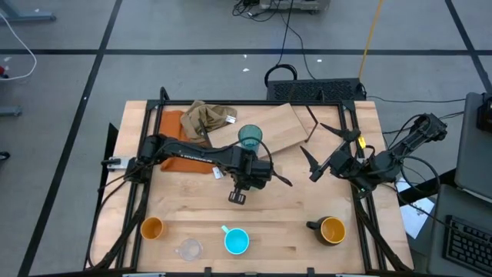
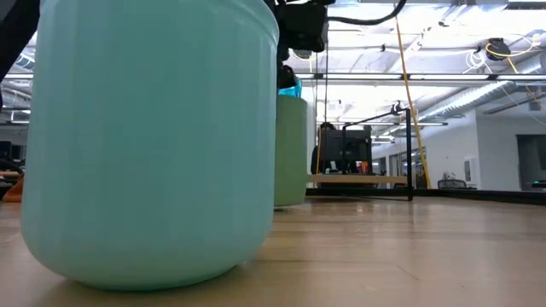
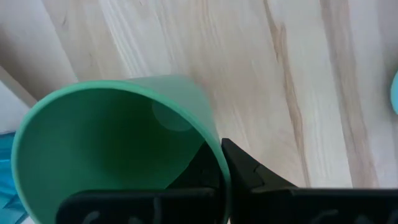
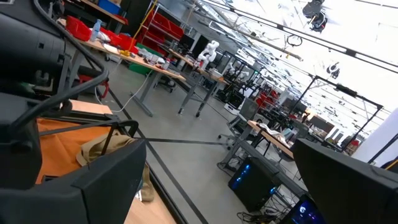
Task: Stack small to large cups/mugs on shelf
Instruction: Put the green cup on the shelf
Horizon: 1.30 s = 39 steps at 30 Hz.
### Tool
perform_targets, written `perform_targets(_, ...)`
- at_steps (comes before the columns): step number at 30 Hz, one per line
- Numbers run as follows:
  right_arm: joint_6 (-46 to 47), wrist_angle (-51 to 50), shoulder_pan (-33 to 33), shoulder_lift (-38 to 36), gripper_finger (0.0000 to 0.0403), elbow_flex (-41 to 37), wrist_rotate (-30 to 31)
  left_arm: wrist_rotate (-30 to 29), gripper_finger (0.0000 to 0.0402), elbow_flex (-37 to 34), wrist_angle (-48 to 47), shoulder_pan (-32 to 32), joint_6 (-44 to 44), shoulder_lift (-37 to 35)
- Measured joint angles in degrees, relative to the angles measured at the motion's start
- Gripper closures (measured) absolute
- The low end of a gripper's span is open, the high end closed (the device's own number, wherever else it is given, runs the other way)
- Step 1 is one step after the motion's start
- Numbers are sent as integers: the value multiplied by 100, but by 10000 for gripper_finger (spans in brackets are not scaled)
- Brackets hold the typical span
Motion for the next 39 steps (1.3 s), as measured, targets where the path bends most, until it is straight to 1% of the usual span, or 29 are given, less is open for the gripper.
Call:
perform_targets(7,1,0,0,0,6,0,0,2,385,-4,-2,0,-17,0)
perform_targets(25,-4,0,0,0,7,-2,0,122,377,-4,-2,0,28,0)
perform_targets(28,-7,0,0,0,7,0,0,118,359,-4,0,0,28,0)
perform_targets(39,-24,0,0,0,7,0,0,6,243,-4,51,1,-98,0)
